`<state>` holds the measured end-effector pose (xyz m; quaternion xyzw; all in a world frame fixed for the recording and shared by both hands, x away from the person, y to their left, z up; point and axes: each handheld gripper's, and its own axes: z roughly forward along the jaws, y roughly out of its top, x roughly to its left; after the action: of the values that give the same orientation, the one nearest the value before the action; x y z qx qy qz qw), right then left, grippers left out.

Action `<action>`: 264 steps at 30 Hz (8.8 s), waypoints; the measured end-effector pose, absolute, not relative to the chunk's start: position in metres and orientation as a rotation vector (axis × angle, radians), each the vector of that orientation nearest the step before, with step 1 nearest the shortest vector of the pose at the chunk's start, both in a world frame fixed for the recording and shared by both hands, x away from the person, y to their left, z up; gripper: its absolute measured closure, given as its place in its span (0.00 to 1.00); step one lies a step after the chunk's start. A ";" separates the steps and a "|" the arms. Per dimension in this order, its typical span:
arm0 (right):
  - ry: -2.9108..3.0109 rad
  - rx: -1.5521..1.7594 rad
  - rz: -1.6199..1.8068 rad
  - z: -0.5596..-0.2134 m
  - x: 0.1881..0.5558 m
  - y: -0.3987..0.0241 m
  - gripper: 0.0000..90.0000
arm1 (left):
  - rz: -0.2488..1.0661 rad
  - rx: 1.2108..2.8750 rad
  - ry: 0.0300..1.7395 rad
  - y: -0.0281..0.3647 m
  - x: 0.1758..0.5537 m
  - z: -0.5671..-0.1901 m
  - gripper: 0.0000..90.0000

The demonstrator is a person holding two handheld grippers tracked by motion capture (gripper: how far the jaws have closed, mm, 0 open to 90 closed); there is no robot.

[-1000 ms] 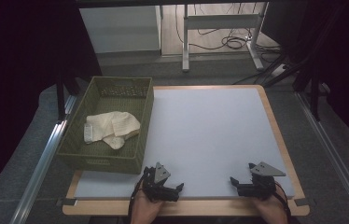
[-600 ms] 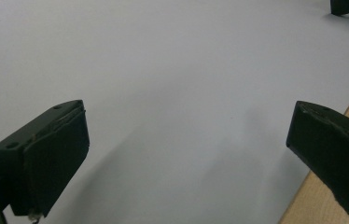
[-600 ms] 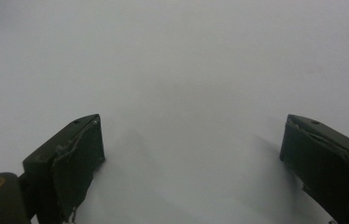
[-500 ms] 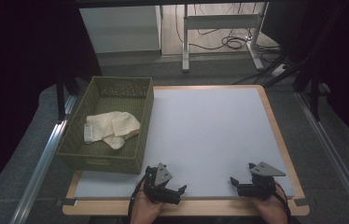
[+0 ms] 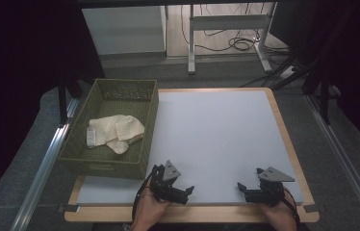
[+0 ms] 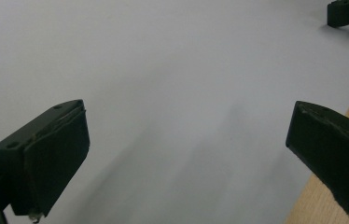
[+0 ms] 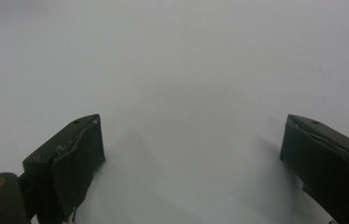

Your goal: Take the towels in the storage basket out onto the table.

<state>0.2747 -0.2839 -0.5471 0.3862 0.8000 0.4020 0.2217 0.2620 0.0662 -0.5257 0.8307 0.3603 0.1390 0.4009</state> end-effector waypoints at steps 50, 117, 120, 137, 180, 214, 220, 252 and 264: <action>2.214 1.058 1.116 -0.547 0.275 -0.285 0.07 | 0.299 2.307 0.903 0.059 0.371 -0.422 0.01; 2.219 1.053 1.120 -0.547 0.276 -0.285 0.07 | 0.198 2.414 1.589 0.266 0.467 -0.478 0.03; 2.219 1.053 1.120 -0.547 0.276 -0.285 0.07 | 0.152 2.433 1.620 0.268 0.471 -0.488 0.05; 2.221 1.052 1.121 -0.547 0.276 -0.285 0.07 | -0.011 2.451 1.688 0.274 0.474 -0.503 0.74; 2.221 1.052 1.121 -0.547 0.276 -0.285 0.07 | 0.391 2.158 1.372 0.295 0.414 -0.391 0.82; 2.221 1.053 1.122 -0.547 0.276 -0.285 0.07 | 0.491 2.134 1.086 0.222 0.406 -0.337 0.81; 2.221 1.053 1.123 -0.547 0.276 -0.285 0.07 | 0.497 2.123 1.053 0.209 0.408 -0.328 0.81; 2.225 1.053 1.123 -0.547 0.276 -0.286 0.07 | 0.452 2.171 0.865 0.099 0.429 -0.328 0.81; 2.225 1.052 1.122 -0.547 0.276 -0.286 0.07 | 0.365 2.195 0.813 0.050 0.436 -0.359 0.81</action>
<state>0.2757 -0.2859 -0.5470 0.3795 0.8031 0.4050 0.2166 0.4362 0.0502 -0.3585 0.8582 0.3178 0.1427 0.3769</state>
